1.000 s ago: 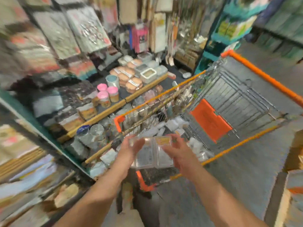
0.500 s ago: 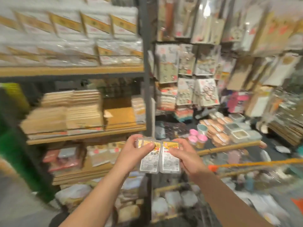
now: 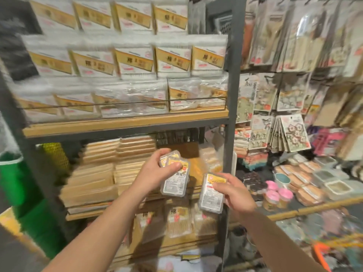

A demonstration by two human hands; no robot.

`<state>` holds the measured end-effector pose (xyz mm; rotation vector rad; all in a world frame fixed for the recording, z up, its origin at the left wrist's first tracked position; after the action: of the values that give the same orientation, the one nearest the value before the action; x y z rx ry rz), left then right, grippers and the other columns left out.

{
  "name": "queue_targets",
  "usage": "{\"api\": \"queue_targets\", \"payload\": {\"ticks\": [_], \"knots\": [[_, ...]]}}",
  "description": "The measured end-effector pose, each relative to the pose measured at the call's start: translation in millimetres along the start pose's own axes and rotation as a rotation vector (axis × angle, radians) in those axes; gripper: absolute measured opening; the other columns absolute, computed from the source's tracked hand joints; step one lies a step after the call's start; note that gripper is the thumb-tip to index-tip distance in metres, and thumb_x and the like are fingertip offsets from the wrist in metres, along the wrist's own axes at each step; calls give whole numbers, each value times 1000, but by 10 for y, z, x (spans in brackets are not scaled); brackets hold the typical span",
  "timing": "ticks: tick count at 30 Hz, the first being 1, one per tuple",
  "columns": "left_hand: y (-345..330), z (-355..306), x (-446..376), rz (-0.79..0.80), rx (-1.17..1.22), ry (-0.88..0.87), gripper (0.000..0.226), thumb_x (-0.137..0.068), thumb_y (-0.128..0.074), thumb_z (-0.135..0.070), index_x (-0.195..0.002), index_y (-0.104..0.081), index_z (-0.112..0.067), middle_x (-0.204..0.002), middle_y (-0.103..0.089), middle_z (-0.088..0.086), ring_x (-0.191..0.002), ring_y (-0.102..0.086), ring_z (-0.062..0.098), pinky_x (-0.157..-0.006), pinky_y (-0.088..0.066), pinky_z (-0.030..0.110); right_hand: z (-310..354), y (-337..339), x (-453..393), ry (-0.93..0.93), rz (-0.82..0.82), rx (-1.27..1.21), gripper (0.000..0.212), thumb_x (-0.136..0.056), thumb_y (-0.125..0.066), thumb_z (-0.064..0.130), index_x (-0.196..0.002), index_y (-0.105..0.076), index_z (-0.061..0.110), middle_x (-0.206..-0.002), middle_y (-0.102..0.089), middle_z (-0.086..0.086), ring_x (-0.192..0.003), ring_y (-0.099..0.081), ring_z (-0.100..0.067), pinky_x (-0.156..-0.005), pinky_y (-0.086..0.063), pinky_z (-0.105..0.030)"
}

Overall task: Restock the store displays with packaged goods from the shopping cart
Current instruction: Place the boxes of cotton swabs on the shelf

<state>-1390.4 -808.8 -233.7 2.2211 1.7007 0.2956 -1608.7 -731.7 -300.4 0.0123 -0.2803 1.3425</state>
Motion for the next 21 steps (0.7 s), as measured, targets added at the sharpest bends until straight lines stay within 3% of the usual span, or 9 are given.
{"api": "queue_targets", "payload": {"ticks": [2, 4, 7, 9, 11, 15, 17, 19, 21], "knots": [[19, 46, -115, -31, 29, 10, 47, -84, -76, -36, -123, -50, -33, -104, -70, -4, -86, -72, 13, -71, -59, 31, 112, 18, -78, 22, 1, 118, 26, -84, -69, -3, -105, -58, 9, -91, -70, -6, -73, -69, -10, -67, -51, -26], [65, 113, -197, -59, 70, 18, 38, -83, -77, -36, -113, -53, -37, -102, -71, -2, -85, -73, 17, -73, -60, 38, 312, -79, -195, 68, 60, 235, 28, -85, -71, 2, -107, -57, 16, -98, -69, -1, -81, -67, -5, -69, -49, -19], [147, 230, -230, -82, 77, 45, 32, -85, -75, -31, -107, -53, -38, -98, -72, -3, -77, -73, 12, -66, -58, 30, 617, -351, -460, 117, 155, 401, 39, -88, -71, 10, -123, -55, 19, -110, -66, 3, -86, -65, -5, -65, -48, -15], [248, 323, -223, -112, 71, 61, 31, -87, -73, -29, -110, -54, -36, -95, -72, -4, -70, -71, 5, -59, -54, 22, 767, -557, -657, 151, 191, 569, 36, -87, -72, 11, -117, -55, 21, -109, -65, 2, -86, -66, -7, -64, -53, -18], [342, 414, -208, -128, 81, 76, 33, -87, -73, -31, -114, -55, -32, -94, -72, -6, -69, -71, 0, -58, -52, 18, 857, -714, -832, 185, 193, 767, 34, -82, -77, 13, -106, -55, 24, -106, -64, 3, -89, -66, -12, -74, -57, -29], [433, 554, -180, -140, 143, 111, 52, -76, -77, -45, -120, -57, -24, -98, -74, -2, -77, -73, 5, -67, -54, 26, 991, -925, -1103, 196, 206, 1157, 29, -86, -73, 27, -109, -60, 16, -98, -62, 5, -82, -58, -10, -61, -41, -20], [408, 601, -171, -124, 163, 124, 53, -79, -77, -43, -122, -57, -21, -99, -75, 1, -79, -74, 9, -67, -55, 27, 989, -920, -1285, 134, 198, 1344, 39, -97, -58, 36, -125, -61, 10, -126, -61, -6, -109, -59, -24, -80, -45, -26], [352, 614, -175, -106, 184, 126, 50, -82, -76, -41, -124, -57, -21, -100, -75, 1, -80, -74, 11, -63, -55, 25, 983, -902, -1495, 133, 218, 1340, 47, -102, -47, 38, -144, -47, 15, -145, -48, -7, -130, -48, -28, -102, -38, -34], [300, 609, -181, -96, 196, 123, 44, -87, -73, -35, -125, -56, -21, -103, -74, 0, -80, -74, 10, -61, -54, 22, 994, -898, -1744, 193, 244, 1369, 49, -99, -50, 46, -144, -42, 25, -147, -46, -5, -130, -47, -28, -102, -38, -36]]}}
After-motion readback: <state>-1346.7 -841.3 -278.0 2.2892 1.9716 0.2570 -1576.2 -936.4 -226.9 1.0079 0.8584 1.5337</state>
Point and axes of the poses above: each hand's wrist, its own x-axis away from the middle knuckle, its own y-axis out of the back of the hand, z = x × y, the point moved 7 cm from there along -x, towards the middle knuckle
